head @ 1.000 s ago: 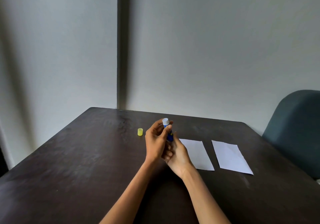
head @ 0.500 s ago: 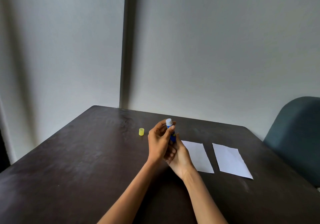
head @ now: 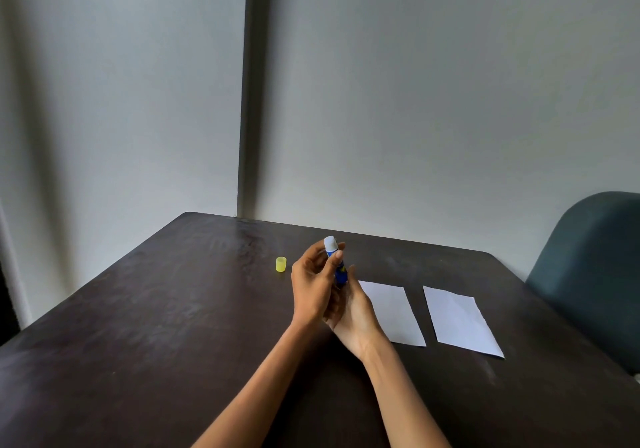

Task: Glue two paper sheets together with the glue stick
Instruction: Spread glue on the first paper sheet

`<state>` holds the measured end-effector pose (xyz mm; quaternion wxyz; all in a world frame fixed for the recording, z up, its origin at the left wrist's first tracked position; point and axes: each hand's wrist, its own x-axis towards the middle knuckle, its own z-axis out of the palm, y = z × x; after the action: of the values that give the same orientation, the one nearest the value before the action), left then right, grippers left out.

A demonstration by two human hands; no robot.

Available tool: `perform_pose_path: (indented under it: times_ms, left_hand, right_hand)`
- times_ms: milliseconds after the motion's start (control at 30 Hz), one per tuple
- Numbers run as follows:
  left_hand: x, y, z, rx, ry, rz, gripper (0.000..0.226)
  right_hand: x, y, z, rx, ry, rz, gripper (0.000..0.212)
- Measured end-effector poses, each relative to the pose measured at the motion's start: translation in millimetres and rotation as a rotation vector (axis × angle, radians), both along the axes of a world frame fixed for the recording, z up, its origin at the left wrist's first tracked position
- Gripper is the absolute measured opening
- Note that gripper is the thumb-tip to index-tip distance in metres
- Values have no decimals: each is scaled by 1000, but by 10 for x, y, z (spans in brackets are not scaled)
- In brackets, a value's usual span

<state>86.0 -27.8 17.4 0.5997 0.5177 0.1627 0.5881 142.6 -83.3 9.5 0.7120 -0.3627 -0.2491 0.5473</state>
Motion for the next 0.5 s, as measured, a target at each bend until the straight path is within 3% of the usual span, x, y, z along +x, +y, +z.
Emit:
perform_pose_path:
  times_ms: [167,333,500]
  left_hand:
    - [-29,47,-15,-14,-10,10,15]
    - [13,37,-48,6,30,-9,13]
    - [-25,80,-55,3,20,25,14]
  right_hand:
    - [-12,27,-11,-63,-100,-43,40]
    - [-14,63,-40,-76,-50,-49,51]
    - [-31,53,-25,-65,-22,-42,45]
